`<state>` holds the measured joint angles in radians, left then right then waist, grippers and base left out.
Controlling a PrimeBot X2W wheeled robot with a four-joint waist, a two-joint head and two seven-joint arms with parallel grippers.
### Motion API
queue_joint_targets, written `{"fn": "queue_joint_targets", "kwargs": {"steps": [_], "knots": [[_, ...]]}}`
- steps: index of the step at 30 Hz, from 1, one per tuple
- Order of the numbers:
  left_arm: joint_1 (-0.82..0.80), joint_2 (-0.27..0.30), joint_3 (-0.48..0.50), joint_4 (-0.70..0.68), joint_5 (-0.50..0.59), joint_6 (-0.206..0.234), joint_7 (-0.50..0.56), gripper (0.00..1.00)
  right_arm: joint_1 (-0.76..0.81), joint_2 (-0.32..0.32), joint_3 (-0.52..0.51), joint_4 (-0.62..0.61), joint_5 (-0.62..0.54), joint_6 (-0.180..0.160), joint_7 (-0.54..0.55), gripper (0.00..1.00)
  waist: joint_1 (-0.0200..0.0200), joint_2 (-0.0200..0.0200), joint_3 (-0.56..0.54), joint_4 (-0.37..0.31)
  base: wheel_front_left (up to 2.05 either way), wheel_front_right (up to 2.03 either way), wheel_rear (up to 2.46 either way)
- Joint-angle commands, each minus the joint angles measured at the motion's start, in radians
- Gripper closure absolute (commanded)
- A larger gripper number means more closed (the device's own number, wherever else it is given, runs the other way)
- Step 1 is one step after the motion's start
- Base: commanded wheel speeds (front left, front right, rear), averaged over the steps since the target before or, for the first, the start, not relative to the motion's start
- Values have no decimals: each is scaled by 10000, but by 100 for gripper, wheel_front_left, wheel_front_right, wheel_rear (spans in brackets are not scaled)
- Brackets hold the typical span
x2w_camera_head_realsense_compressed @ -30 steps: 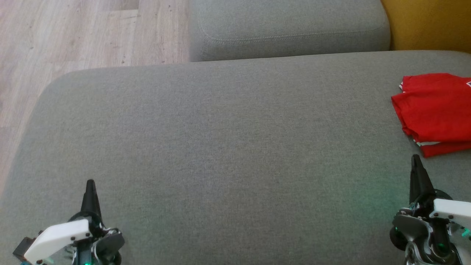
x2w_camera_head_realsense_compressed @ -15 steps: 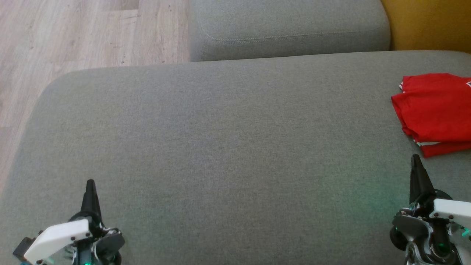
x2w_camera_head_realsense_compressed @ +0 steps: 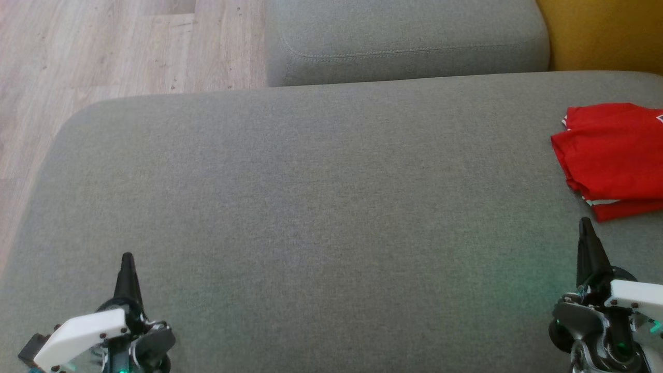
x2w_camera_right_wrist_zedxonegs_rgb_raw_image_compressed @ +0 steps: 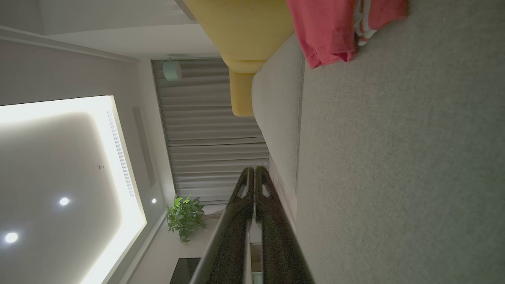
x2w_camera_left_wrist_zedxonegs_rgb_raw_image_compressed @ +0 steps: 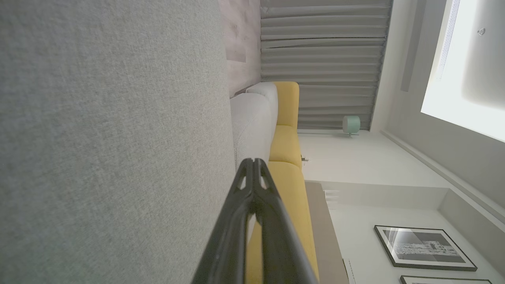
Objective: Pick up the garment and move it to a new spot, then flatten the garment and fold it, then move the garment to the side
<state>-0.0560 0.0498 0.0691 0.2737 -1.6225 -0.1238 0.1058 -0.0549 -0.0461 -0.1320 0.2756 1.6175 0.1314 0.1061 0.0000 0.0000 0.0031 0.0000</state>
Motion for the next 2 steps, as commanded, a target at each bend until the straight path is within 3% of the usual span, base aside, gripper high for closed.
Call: {"fn": "queue_joint_targets", "kwargs": {"steps": [1,2], "knots": [[-517,35,413,-288,111,-69,48,100,-528,-64,205,-310,-71,-7,52,100,0,0,0,0,0,0,0],[-517,35,414,-288,112,-69,48,100,-528,-64,204,-310,-71,-7,53,100,0,0,0,0,0,0,0]]}}
